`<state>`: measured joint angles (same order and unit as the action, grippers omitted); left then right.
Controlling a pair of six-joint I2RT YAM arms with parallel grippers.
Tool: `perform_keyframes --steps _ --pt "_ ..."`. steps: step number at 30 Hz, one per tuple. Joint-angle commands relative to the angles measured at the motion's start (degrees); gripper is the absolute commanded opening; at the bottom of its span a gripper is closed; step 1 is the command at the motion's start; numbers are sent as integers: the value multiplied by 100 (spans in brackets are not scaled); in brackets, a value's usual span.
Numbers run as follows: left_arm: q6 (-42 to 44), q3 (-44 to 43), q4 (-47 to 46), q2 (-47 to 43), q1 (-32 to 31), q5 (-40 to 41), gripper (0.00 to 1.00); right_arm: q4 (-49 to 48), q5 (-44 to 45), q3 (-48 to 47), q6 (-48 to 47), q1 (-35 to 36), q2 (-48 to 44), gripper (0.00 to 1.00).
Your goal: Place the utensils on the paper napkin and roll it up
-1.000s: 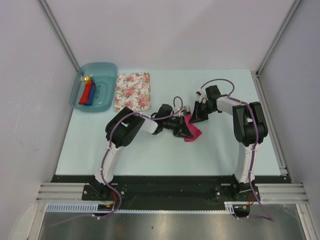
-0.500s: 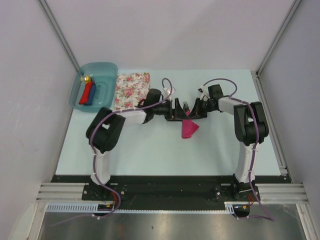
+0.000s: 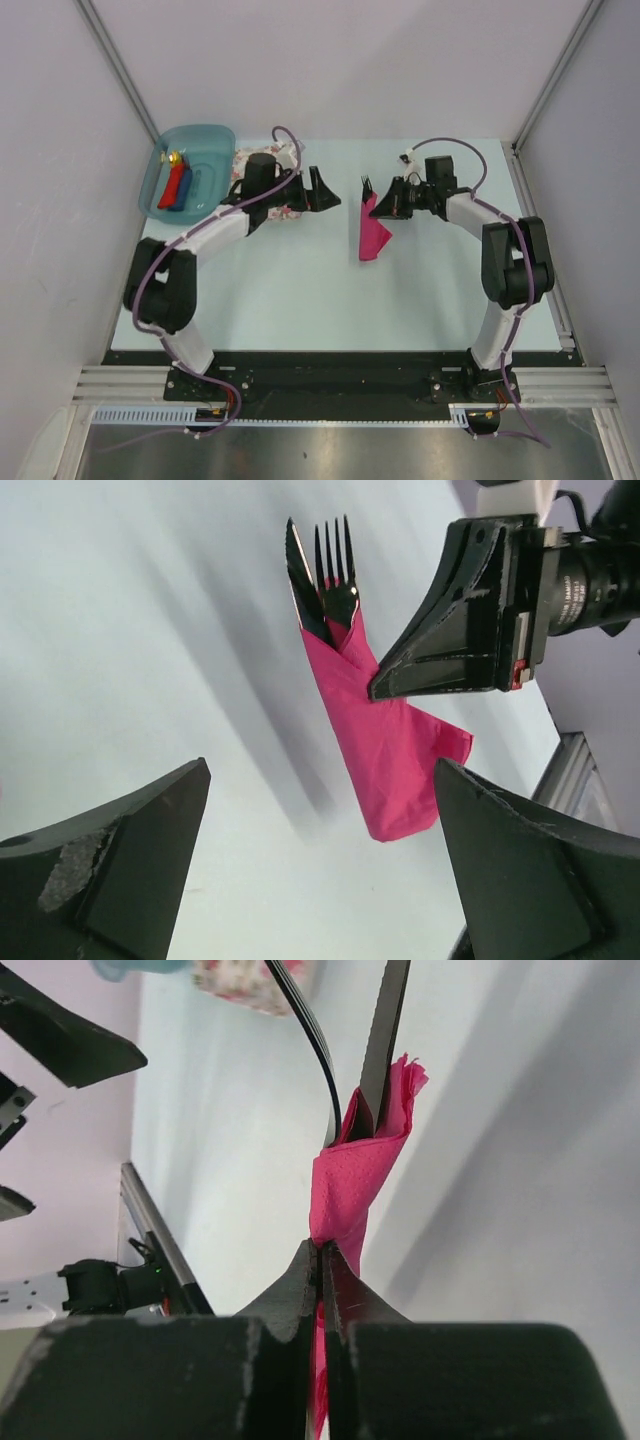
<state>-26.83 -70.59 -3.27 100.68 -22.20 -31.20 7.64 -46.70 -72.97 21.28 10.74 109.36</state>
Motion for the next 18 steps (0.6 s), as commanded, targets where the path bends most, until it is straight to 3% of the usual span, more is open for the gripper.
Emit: perform_keyframes --steps 1,3,7,12,18 --pt "618 597 -1252 -1286 302 -192 100 -614 -744 -191 17 24 -941 0" --pt "355 783 -1782 -1533 435 -429 100 -702 -893 -218 -9 50 -1162 0" --pt "477 317 -1229 -1796 725 -1844 100 -1097 -1148 -288 -53 173 -1645 0" --pt "1073 441 -598 -2535 717 -2170 100 -1177 -1254 -358 -255 384 -2347 0" --pt "881 896 -622 -3141 691 -3110 100 -862 -1140 -455 -720 788 -3007 0"
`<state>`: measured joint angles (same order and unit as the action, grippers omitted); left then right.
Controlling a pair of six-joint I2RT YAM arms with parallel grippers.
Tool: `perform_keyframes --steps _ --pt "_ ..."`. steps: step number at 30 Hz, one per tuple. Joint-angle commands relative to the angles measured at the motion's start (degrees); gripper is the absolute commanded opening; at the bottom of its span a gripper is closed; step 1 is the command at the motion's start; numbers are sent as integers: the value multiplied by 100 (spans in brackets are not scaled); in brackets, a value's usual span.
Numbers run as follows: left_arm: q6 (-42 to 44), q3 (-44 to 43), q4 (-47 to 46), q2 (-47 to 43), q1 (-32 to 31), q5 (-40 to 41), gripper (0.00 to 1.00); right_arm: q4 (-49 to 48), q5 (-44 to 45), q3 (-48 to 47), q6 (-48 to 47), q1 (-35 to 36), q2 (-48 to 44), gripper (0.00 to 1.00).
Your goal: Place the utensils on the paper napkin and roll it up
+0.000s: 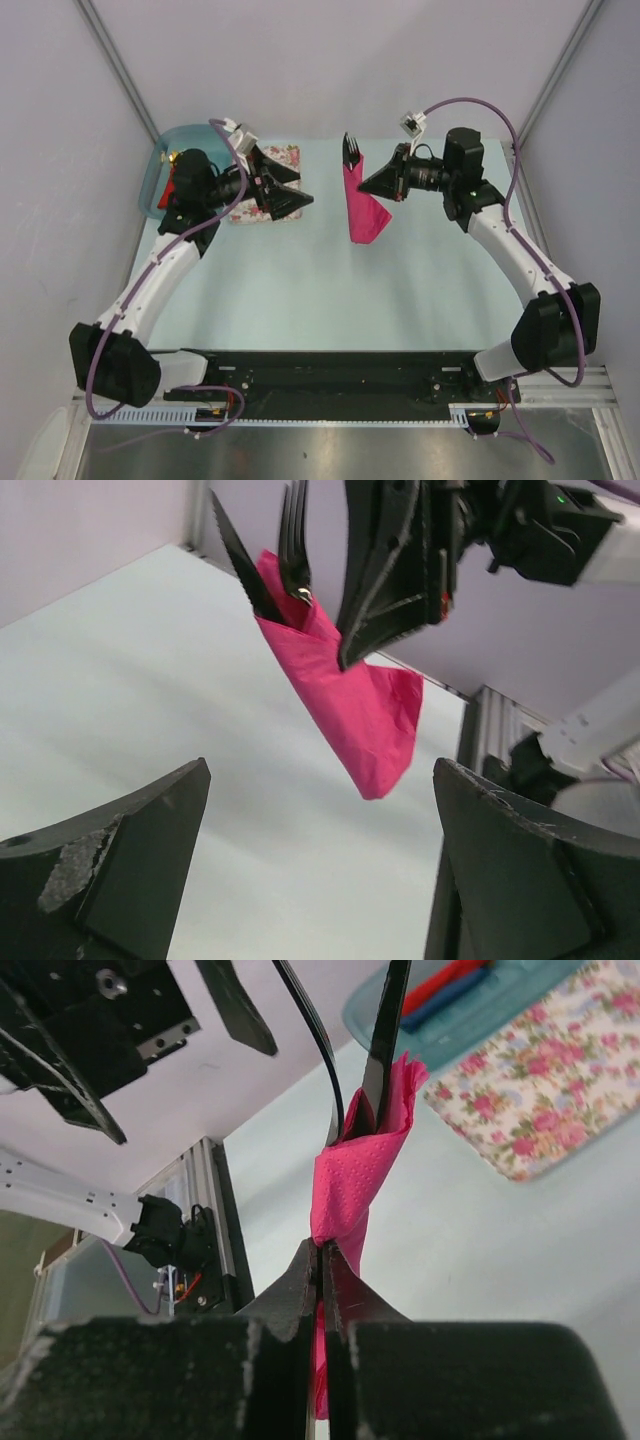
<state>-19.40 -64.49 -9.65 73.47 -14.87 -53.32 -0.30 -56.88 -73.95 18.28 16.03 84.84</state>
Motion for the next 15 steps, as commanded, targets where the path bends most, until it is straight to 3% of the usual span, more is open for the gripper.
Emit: perform_keyframes --steps 1,7,15 --pt "121 375 -89 -482 -103 -943 100 -15 -95 -357 -509 321 -643 0" --pt "-494 991 -1371 -799 -630 -750 94 406 195 -479 -861 856 -1153 0" --pt "-767 1228 -1829 -896 -1193 -496 83 908 898 -559 -1415 1683 -1610 0"
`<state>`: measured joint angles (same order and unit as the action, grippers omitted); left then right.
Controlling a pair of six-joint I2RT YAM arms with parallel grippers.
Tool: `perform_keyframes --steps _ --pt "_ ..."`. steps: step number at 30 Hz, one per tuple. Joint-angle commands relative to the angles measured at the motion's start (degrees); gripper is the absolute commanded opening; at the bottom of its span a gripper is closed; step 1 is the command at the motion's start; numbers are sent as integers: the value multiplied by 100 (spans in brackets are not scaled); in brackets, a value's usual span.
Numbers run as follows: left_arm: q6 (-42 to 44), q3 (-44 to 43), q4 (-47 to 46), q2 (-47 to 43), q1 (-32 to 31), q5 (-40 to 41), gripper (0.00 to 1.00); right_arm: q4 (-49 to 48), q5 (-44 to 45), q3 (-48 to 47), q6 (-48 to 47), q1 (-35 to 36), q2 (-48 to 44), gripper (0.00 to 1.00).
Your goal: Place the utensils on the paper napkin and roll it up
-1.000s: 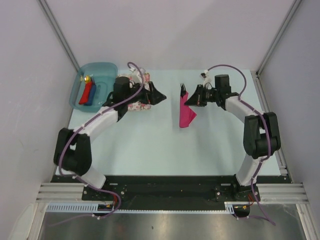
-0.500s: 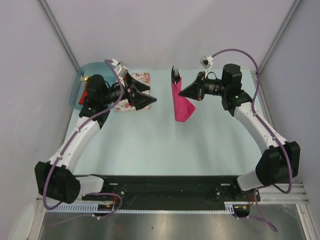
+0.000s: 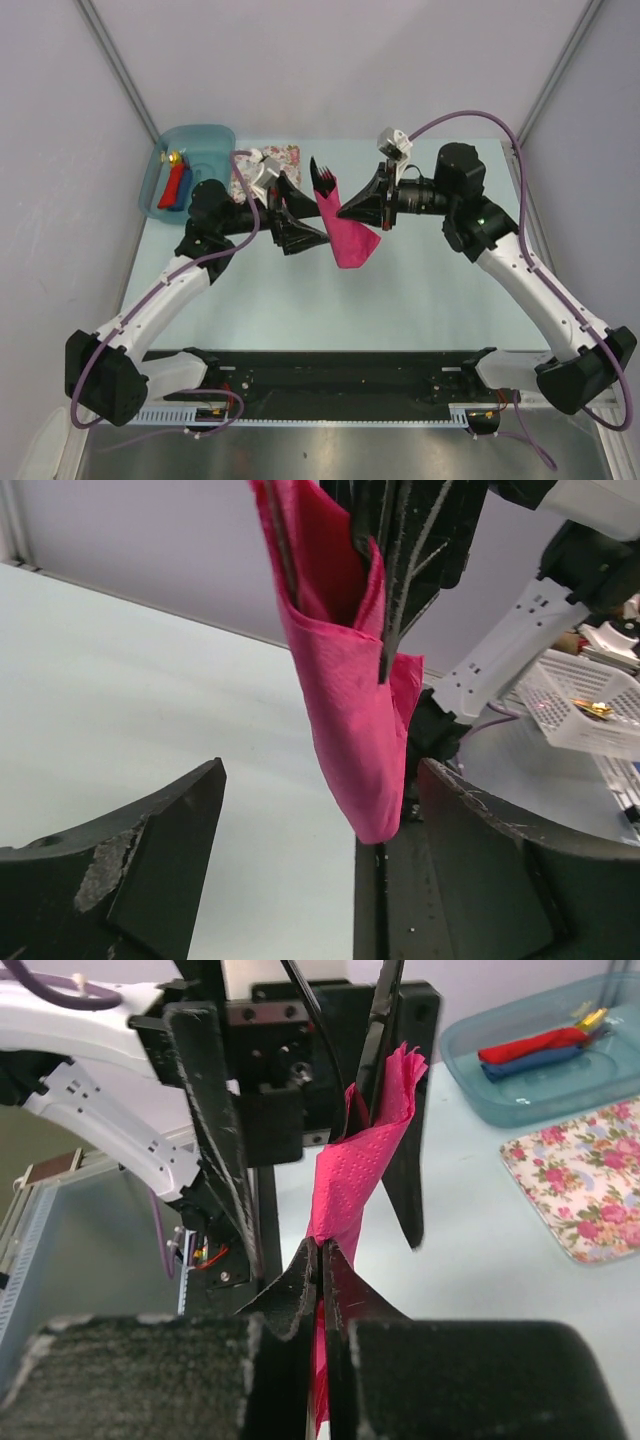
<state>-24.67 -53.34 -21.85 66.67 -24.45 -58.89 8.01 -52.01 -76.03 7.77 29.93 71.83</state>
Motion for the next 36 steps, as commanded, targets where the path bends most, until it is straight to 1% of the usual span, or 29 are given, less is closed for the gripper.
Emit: perform_keyframes --steps 1,2,3,6,7,13,14,16,17,19,20,21,22,23,25,27,29,33,36 --pt "-371 140 -758 -234 -314 88 82 113 463 -360 -434 363 -336 0" --pt "-459 157 -855 -277 -341 106 81 139 585 -369 -530 521 -398 0" --pt "-539 192 -970 -295 -359 89 77 200 639 -377 -566 583 -416 0" --pt "-872 280 -1365 -383 -368 1 74 350 867 -404 -689 847 -512 0" --pt "-1047 315 -1688 -401 -377 -86 73 368 981 -413 -698 900 -538 0" --pt "-1093 342 -1744 -515 -535 -43 64 333 1280 -404 -698 1190 -618 0" --pt "-1102 351 -1744 -515 -535 -35 60 289 1368 -395 -689 1225 -618 0" --pt "-1111 359 -1744 -506 -535 -52 55 245 1439 -386 -715 1287 -635 0" --pt "-1111 351 -1744 -498 -535 -69 48 210 1483 -386 -698 1296 -644 0" --pt "-1119 342 -1744 -480 -535 -70 42 166 1527 -386 -680 1331 -644 0" --pt "-1119 342 -1744 -463 -535 -61 37 114 1553 -395 -672 1331 -644 0" --pt "-1128 342 -1762 -454 -535 -61 35 87 1571 -395 -663 1340 -644 0" --pt "-1146 351 -1788 -454 -526 -61 36 43 1597 -404 -611 1348 -644 0" --pt "-1146 386 -1814 -454 -535 -43 39 -1 1615 -421 -601 1348 -644 0" --pt "-1163 403 -1867 -462 -535 9 41 -28 1641 -421 -566 1357 -653 0" --pt "-1163 439 -1893 -462 -535 36 47 -71 1703 -413 -557 1375 -662 0" --pt "-1137 508 -1876 -506 -535 88 56 -89 1747 -439 -540 1375 -653 0" --pt "-1189 571 -1858 -489 -535 185 55 -168 1764 -439 -452 1375 -688 0" --pt "-1216 571 -1876 -445 -535 229 51 -221 1747 -421 -417 1375 -688 0"
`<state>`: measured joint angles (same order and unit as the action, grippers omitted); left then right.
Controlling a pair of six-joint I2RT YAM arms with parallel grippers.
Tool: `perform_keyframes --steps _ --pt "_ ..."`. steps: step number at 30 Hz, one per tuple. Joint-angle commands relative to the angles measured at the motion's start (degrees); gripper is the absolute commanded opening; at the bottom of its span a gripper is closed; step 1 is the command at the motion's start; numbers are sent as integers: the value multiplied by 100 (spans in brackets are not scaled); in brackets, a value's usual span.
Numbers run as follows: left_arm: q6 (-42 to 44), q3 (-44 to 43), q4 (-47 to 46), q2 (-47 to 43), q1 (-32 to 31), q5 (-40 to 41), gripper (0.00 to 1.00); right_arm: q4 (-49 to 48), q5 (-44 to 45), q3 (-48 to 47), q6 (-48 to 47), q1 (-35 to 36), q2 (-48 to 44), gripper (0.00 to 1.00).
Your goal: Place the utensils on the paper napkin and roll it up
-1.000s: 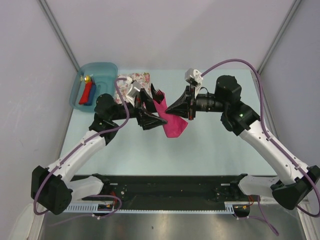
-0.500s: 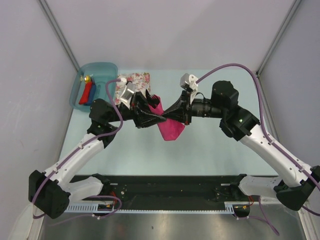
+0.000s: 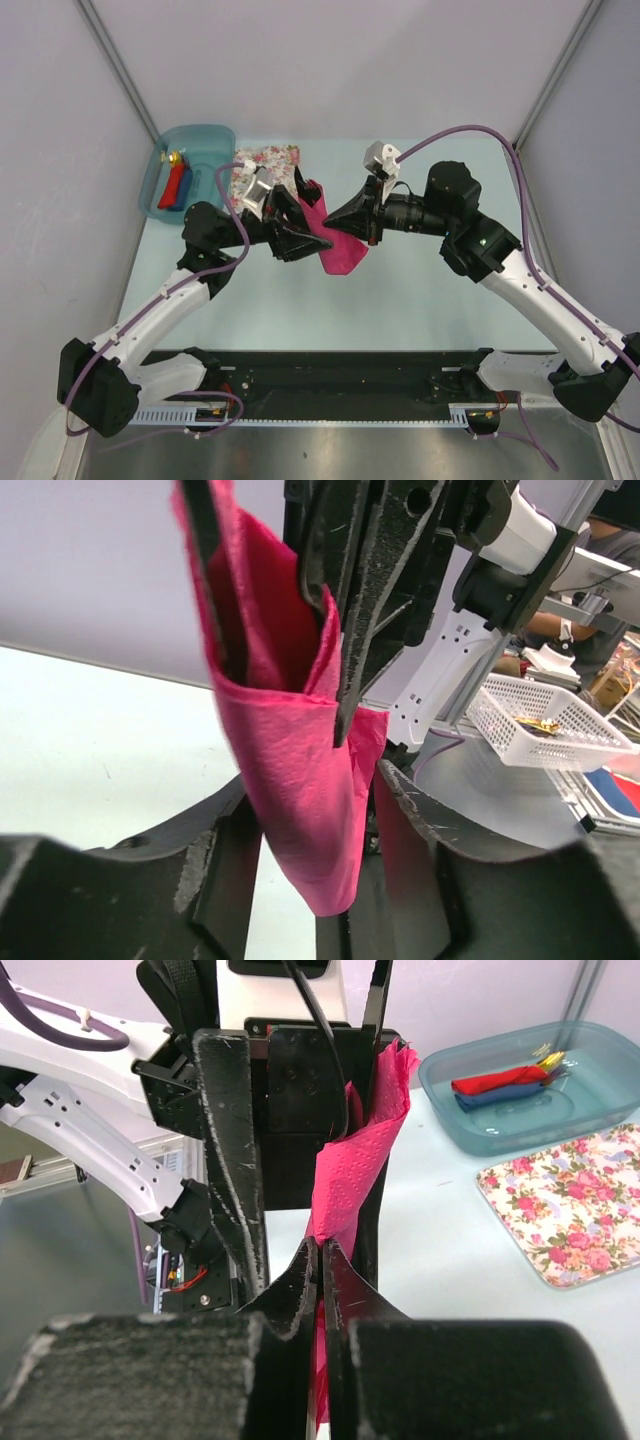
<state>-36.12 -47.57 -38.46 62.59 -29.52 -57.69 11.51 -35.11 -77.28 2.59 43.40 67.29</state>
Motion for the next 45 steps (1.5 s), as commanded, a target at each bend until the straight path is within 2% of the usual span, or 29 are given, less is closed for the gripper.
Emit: perform_keyframes --steps 1,4,12,15,19,21,22,23,25,28,29,31,32,35,38,41,45 --pt "-88 -15 -224 -36 -19 126 50 -571 57 -279 110 37 -234 0" --pt "-229 -50 -434 34 -28 109 43 -571 57 -244 136 28 -234 0" --pt "-510 -200 -821 140 -28 39 44 -650 110 -227 198 29 -234 0" --pt "-545 -209 -856 166 -28 30 40 -650 162 -227 163 46 -225 0" --pt "-624 -244 -918 228 -19 21 22 -641 198 -218 145 64 -233 0" --pt "-642 -296 -883 245 -28 30 16 -632 207 -209 101 72 -242 0" --pt "-633 -314 -883 245 -28 30 8 -624 207 -209 93 72 -234 0" --pt "-642 -340 -865 245 -28 21 3 -623 215 -209 75 72 -242 0" --pt "-625 -349 -839 245 -19 39 0 -597 242 -209 57 64 -242 0" --pt "-607 -376 -830 228 16 30 0 -457 303 -226 -48 72 -277 23" --pt "-633 -410 -778 210 60 21 0 -396 303 -235 -92 64 -295 41" --pt "-651 -446 -768 201 130 -5 0 -88 338 -270 -241 55 -365 57" --pt "-694 -481 -769 201 200 -66 0 43 356 -271 -241 46 -391 69" --pt "-677 -534 -734 184 315 -180 0 570 365 -279 -549 -50 -550 80" --pt "-642 -569 -742 140 350 -321 0 1142 321 -253 -698 -252 -664 81" --pt "-607 -587 -698 70 350 -374 0 1573 15 -192 -681 -525 -717 71" --pt "-572 -569 -593 8 359 -383 0 1942 -224 -209 -628 -648 -708 67"
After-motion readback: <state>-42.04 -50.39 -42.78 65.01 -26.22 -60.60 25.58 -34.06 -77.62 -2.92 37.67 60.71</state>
